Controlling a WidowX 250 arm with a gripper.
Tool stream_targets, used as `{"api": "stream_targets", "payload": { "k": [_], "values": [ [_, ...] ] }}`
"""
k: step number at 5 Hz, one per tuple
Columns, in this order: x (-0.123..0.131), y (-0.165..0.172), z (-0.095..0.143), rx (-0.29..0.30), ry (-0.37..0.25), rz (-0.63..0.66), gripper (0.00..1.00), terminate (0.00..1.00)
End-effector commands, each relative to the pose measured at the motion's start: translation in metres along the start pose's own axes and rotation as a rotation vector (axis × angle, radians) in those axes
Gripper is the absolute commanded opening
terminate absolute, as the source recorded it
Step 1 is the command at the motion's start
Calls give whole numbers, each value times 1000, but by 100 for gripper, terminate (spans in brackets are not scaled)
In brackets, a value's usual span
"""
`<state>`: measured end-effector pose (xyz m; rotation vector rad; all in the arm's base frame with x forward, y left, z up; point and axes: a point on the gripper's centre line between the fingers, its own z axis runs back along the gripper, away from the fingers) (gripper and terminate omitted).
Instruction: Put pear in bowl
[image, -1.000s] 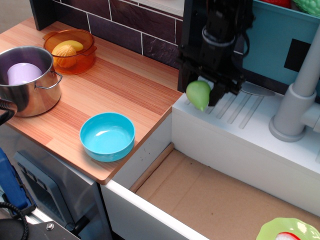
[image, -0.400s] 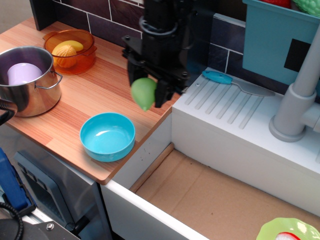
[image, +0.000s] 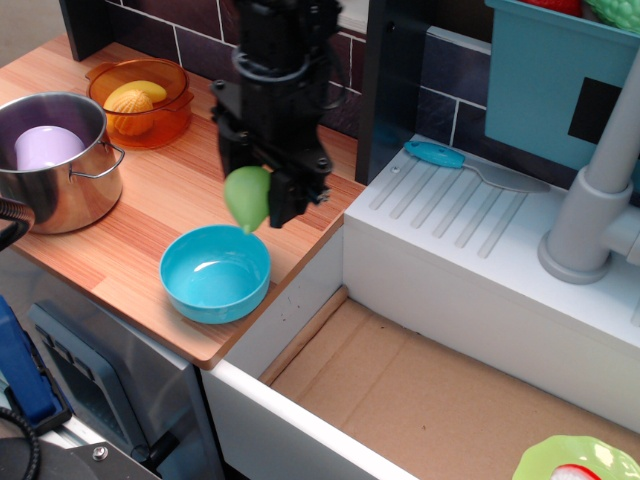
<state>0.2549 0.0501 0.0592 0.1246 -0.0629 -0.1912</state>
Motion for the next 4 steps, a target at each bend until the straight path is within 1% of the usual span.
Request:
{"api": "stream_targets", "payload": {
  "k": [1,2,3,4],
  "values": [
    [-2,3,8,19,-46,-34,100,0],
    [-7,4,8,16,-62,-59,100,0],
    [-7,4,8,16,-62,-59,100,0],
    [-7,4,8,16,-62,-59,100,100]
  ]
}}
